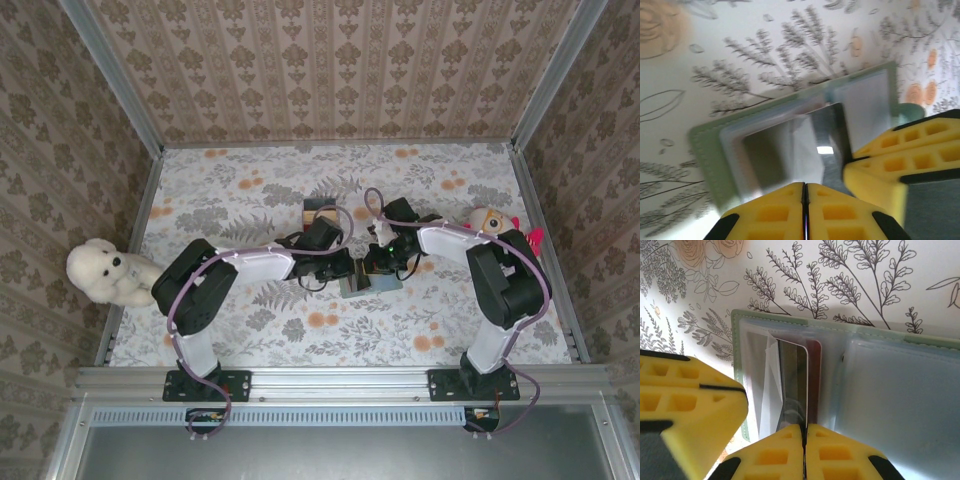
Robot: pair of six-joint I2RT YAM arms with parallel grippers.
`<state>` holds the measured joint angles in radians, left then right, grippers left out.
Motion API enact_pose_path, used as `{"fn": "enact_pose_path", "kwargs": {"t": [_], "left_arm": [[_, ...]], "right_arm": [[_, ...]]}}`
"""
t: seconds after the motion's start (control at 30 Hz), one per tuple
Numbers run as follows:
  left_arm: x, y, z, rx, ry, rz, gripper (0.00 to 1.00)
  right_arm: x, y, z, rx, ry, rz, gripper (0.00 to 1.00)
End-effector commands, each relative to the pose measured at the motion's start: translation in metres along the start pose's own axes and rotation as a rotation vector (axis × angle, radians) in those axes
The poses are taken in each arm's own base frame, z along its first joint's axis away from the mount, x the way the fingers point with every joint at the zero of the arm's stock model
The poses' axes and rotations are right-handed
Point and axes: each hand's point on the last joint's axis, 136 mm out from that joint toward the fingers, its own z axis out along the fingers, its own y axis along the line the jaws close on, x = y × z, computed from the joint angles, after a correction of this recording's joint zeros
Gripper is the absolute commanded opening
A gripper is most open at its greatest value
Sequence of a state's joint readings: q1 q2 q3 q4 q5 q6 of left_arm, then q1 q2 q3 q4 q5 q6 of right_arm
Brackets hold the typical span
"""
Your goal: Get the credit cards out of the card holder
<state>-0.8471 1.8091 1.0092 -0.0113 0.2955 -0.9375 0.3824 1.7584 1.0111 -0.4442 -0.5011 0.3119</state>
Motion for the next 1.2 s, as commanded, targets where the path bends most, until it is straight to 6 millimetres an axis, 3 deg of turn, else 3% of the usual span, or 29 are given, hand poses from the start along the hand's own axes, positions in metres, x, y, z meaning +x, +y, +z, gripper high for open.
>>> {"fn": "enact_pose_path", "kwargs": {"t": [0.0,0.63,0.83,1.17], "left_arm": [[0.007,0.006,0.002,-0.036,0.028,0.012,0.10],[0.026,0.047,0.014,-0.176,0.094,-0.046,0.05],[0.024,0.046,0.012,-0.173,0.087,-0.042,0.05],[0.025,0.041,0.018,-0.150,0.112,-0.033,0.05]], "right_arm": [[0.004,-0.008,-0.006,0.055,0.009,0.000,0.07],[0.008,-0.018,-0.016,0.091,-0.016,0.026,0.04],[0.005,-0.016,-0.026,0.056,-0.073,0.033,0.03],[0.009,0.000,-0.012,-0.075,-0.025,0.047,0.10]]}}
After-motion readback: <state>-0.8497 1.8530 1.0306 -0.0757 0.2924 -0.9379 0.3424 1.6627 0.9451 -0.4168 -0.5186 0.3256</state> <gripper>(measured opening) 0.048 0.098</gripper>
